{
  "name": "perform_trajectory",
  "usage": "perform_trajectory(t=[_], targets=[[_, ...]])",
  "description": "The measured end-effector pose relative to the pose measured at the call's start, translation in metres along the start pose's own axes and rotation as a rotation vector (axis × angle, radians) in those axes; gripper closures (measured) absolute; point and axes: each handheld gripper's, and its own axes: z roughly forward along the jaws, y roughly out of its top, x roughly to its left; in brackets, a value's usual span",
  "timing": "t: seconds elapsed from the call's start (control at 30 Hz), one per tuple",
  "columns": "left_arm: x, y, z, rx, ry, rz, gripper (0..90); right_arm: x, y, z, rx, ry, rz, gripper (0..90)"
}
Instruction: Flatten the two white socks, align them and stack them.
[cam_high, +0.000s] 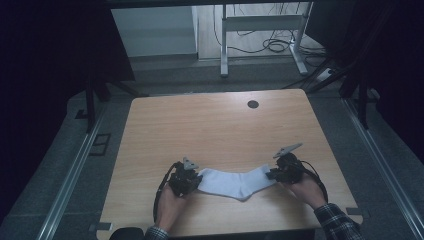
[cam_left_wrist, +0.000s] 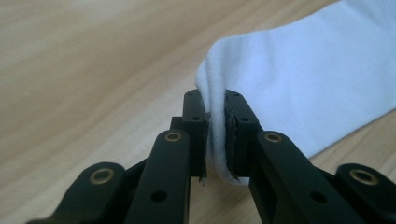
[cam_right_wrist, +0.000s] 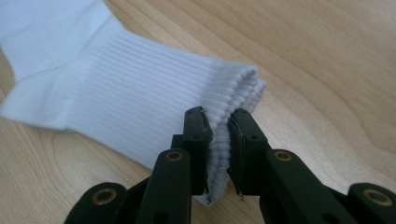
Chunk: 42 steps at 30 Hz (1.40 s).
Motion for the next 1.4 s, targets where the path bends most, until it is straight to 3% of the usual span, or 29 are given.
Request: perform_trajectory(t=[0.2,0.3,0.53,0.73,0.83,0.97,1.1,1.2,1.4], targets=[[0.009,0.01,-0.006,-0.036,0.022,0.01,80.7,-0.001,0.012,-0.009,-0.064,-0.02,-0.006,77.5],[0.017,0.015,-0.007,-0.056,0.026,-0.004,80.7,-0.005,0.02,-0.011,-0.095,-0.021,0.006,77.4],[0.033,0.03,0.003,-0.083,0.049,-0.01,80.5,-0.012,0.035,-0.003,-0.114,-0.065,0.003,76.7],[0.038,0.034,0.02,-0.048,0.083,0.017,79.2,-0.021,0.043,0.012,-0.1,-0.101,0.023,76.0],[0.039,0.033,0.028,-0.023,0.105,0.036,76.7,-0.021,0.044,0.02,-0.082,-0.118,0.007,73.0],[0.039,0.033,0.034,-0.029,0.13,0.029,61.5,-0.019,0.042,0.024,-0.074,-0.128,-0.011,62.9],[0.04,0.034,0.029,-0.051,0.14,0.005,47.9,-0.017,0.042,0.022,-0.091,-0.138,-0.024,53.9],[0.039,0.036,0.021,-0.078,0.115,-0.015,36.3,-0.015,0.042,0.016,-0.118,-0.137,-0.018,49.4],[0.031,0.03,-0.001,-0.096,0.036,0.016,22.3,-0.012,0.035,-0.004,-0.157,-0.098,-0.021,40.9]])
